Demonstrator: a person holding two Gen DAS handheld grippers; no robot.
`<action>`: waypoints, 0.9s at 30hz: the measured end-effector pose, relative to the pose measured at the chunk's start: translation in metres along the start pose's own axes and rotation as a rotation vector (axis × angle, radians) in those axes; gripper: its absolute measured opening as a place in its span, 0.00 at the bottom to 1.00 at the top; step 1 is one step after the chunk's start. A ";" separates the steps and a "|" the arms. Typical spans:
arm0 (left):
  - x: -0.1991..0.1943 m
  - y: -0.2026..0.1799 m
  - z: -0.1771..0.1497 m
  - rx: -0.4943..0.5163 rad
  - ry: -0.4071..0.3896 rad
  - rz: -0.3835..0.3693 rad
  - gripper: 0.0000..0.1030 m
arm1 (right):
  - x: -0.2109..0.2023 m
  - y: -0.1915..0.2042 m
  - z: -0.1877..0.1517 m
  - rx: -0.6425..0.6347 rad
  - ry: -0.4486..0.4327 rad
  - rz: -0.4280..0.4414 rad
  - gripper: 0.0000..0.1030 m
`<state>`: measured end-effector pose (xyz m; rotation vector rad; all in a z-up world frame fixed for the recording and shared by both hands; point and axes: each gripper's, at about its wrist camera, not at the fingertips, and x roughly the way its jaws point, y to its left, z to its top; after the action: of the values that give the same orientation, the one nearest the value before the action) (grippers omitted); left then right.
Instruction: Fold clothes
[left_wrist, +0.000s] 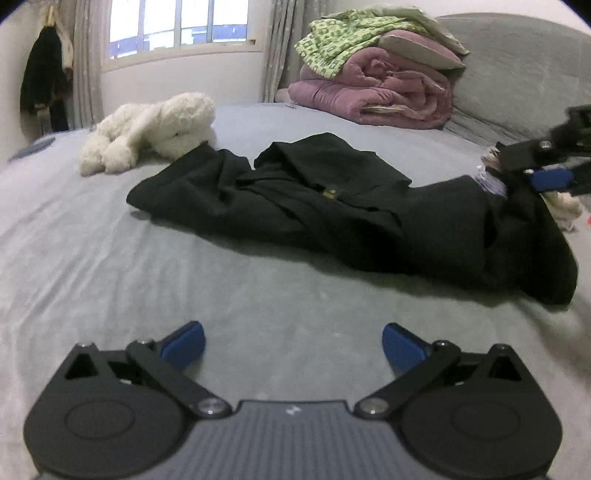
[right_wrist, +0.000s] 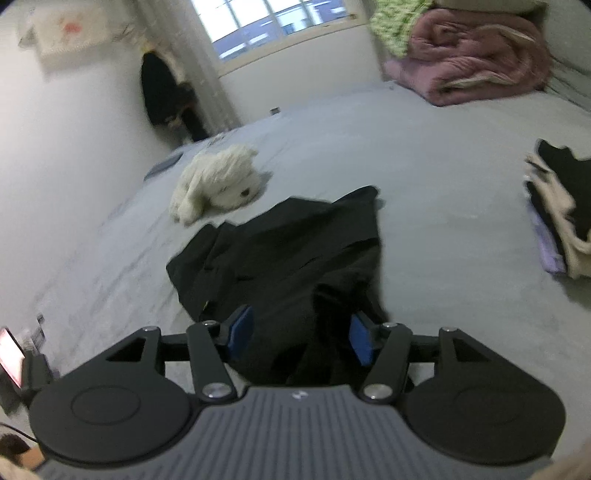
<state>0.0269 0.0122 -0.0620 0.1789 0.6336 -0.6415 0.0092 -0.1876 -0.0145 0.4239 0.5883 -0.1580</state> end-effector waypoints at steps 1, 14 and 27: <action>0.001 0.000 0.001 0.001 0.004 0.001 1.00 | 0.006 0.005 -0.003 -0.022 0.005 -0.004 0.58; 0.001 -0.004 -0.002 0.024 0.011 0.019 1.00 | 0.053 0.048 -0.045 -0.378 0.021 -0.119 0.56; 0.001 -0.005 -0.002 0.026 0.012 0.020 1.00 | 0.049 0.063 -0.053 -0.386 0.049 -0.065 0.04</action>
<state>0.0237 0.0085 -0.0644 0.2129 0.6343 -0.6303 0.0397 -0.1091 -0.0606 0.0342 0.6641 -0.0933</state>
